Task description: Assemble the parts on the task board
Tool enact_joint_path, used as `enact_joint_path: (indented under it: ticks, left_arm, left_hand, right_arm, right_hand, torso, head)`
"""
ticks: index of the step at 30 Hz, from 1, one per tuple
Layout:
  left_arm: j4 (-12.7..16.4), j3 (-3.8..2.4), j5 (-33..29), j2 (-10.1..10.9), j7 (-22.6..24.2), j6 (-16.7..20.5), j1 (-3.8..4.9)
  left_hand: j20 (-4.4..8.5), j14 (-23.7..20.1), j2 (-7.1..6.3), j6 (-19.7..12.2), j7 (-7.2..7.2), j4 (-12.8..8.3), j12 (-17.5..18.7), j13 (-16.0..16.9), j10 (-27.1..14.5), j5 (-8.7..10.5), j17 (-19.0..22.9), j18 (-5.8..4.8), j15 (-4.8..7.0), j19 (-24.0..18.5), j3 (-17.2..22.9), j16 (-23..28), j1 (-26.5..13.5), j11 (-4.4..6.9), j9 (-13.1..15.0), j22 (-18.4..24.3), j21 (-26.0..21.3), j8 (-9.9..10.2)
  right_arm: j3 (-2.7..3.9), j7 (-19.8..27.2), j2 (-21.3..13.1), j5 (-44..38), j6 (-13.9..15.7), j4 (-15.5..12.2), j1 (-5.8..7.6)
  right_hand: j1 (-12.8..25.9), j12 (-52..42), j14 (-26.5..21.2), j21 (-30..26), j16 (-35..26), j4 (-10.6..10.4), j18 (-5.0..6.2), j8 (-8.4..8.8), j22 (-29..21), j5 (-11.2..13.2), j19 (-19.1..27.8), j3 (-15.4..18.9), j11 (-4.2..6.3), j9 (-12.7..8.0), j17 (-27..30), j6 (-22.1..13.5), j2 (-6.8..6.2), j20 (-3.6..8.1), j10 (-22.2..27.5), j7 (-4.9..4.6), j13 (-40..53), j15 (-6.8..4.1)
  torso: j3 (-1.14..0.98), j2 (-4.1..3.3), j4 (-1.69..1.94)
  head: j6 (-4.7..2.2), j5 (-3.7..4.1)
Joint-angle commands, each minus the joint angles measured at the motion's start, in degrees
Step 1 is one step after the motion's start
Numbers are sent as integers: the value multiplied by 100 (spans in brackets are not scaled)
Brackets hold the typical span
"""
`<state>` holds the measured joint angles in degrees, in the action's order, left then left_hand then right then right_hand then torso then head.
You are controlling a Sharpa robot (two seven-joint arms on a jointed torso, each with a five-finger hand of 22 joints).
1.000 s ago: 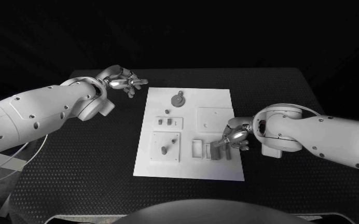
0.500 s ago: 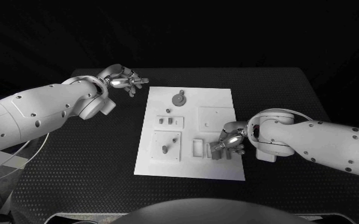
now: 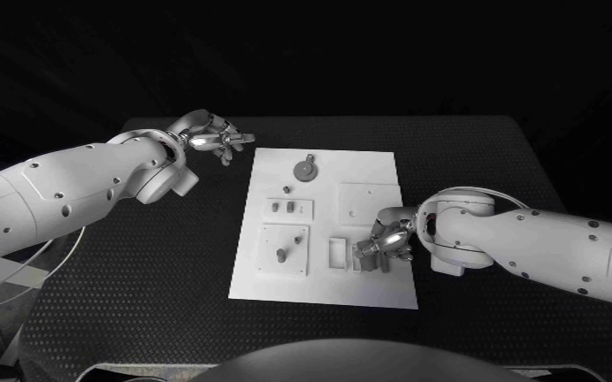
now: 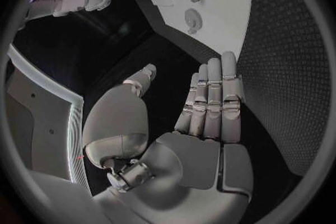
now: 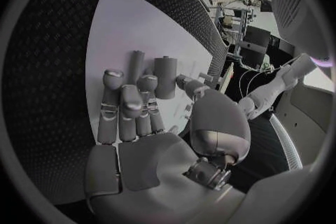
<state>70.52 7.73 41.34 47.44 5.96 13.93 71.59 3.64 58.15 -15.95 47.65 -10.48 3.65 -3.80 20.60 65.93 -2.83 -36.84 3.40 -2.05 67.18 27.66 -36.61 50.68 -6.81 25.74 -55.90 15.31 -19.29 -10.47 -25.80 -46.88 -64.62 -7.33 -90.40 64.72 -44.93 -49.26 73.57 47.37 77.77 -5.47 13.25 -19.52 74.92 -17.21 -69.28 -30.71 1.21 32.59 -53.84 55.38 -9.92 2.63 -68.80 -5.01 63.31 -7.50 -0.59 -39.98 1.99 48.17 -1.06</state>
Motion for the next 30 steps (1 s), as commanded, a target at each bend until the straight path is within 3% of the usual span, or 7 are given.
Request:
enact_joint_path:
  ticks: [1,6,11,13,17,26,30]
  left_arm:
    - [8,-2,-48,-9,50,-42,5]
    - [10,-2,-48,-8,51,-37,5]
    - [9,-2,-48,-3,44,-42,5]
    - [9,-2,-48,-2,43,-41,5]
    - [8,-2,-48,-3,46,-44,5]
    - [3,-1,-48,-3,11,-77,5]
    - [8,-1,-48,-1,20,-73,5]
  left_hand:
    - [-10,33,3,-51,4,45,-22,7,3,-4,-10,365,3,13,1,33,55,9,9,-10,-32,-25]
    - [-10,33,6,-53,5,72,-22,7,2,-4,-21,365,3,11,-26,39,85,9,13,-17,-34,-28]
    - [-10,35,10,-52,6,94,-22,8,2,-4,-30,366,3,11,-46,44,110,10,16,-23,-35,-32]
    - [-10,35,12,-52,6,100,-22,9,2,-3,-33,366,3,10,-52,46,116,10,16,-24,-35,-32]
    - [-10,37,14,-54,6,125,-23,9,3,-3,-41,366,3,10,-75,51,135,10,18,-29,-37,-34]
    - [-10,39,16,-59,7,199,-21,10,-1,-3,-62,368,4,8,-132,66,194,10,23,-41,-43,-38]
    - [-11,45,18,-67,7,428,-22,12,-4,-4,-112,370,2,5,-283,108,378,9,32,-65,-61,-45]
  right_arm:
    - [-27,-55,14,-226,17,2,-54]
    - [-29,-66,5,-267,41,2,-55]
    - [-30,-52,-14,-174,70,-15,-56]
    - [-30,-21,-19,-30,106,4,-56]
    - [-29,41,-37,252,215,-9,-56]
    - [-25,83,-125,768,532,-121,-50]
    - [-23,156,-121,1195,576,-87,-10]
  right_hand:
    - [-39,-30,-8,44,3,68,175,-6,115,-37,28,-18,3,-24,-10,-44,-51,3,27,-23,-10,9]
    - [-73,-35,-5,49,2,116,175,-3,115,-35,25,-33,4,-20,-11,-39,-36,6,28,-22,-12,9]
    - [-270,-73,5,86,15,639,175,-3,122,-24,39,15,5,6,-27,-1,275,-7,22,-19,-10,9]
    - [-147,-91,2,104,10,1066,175,23,115,-23,58,94,4,18,-36,31,552,-45,27,-20,-30,19]
    - [-55,-103,11,102,1,1320,175,31,107,-40,55,2,13,27,-35,93,725,-53,12,-10,-57,6]
    - [163,-109,19,91,-25,1655,175,45,97,-38,42,-126,25,44,-27,192,847,-71,-2,5,-112,-4]
    - [240,-98,13,76,-44,1675,175,55,90,-39,46,-154,27,47,-20,202,850,-77,9,7,-133,-7]
  torso:
    - [1,1,3]
    - [4,4,2]
    - [2,1,4]
    - [1,2,2]
    - [3,3,3]
    - [3,3,1]
    - [3,2,2]
  head:
    - [-2,-3]
    - [1,-5]
    - [6,-10]
    - [8,-13]
    - [5,-9]
    - [-18,-13]
    - [-27,-17]
